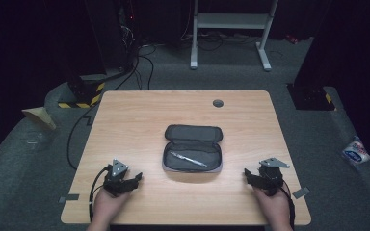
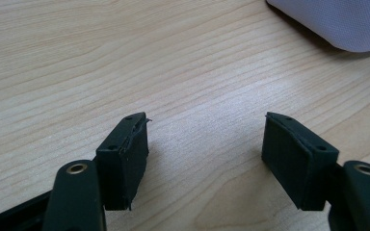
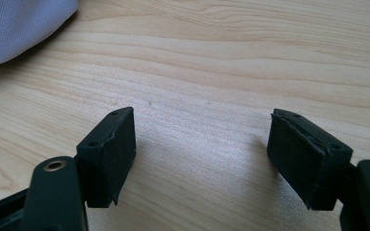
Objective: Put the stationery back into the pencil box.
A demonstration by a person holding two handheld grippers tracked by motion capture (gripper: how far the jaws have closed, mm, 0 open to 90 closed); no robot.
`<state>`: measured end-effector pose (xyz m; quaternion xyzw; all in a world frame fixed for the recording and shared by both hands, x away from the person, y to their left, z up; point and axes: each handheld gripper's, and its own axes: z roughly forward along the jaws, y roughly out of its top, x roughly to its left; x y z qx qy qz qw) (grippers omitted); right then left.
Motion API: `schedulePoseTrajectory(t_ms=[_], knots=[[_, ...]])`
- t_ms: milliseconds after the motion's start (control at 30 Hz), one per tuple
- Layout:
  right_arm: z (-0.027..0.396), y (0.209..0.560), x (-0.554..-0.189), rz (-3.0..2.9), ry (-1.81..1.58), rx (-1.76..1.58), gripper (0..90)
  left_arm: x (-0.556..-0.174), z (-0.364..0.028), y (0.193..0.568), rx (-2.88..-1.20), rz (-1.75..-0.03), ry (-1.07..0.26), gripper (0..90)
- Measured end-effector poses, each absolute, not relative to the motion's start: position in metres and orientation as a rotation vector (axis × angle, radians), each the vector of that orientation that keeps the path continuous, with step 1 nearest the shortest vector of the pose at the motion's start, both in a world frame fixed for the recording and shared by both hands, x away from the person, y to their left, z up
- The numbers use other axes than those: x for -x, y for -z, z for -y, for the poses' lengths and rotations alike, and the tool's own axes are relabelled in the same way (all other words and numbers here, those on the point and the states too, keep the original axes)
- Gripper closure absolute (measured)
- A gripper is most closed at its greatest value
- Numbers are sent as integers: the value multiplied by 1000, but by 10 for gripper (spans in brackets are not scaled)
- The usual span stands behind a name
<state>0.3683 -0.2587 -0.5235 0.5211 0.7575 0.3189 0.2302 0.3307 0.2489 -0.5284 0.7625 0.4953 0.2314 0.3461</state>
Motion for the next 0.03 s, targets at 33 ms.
schedulePoseTrajectory(t_ms=[33], knots=[[259,523,-368,-2084,-878,-1436,255,-330,-249,528,-1979,-1284,-599,332]])
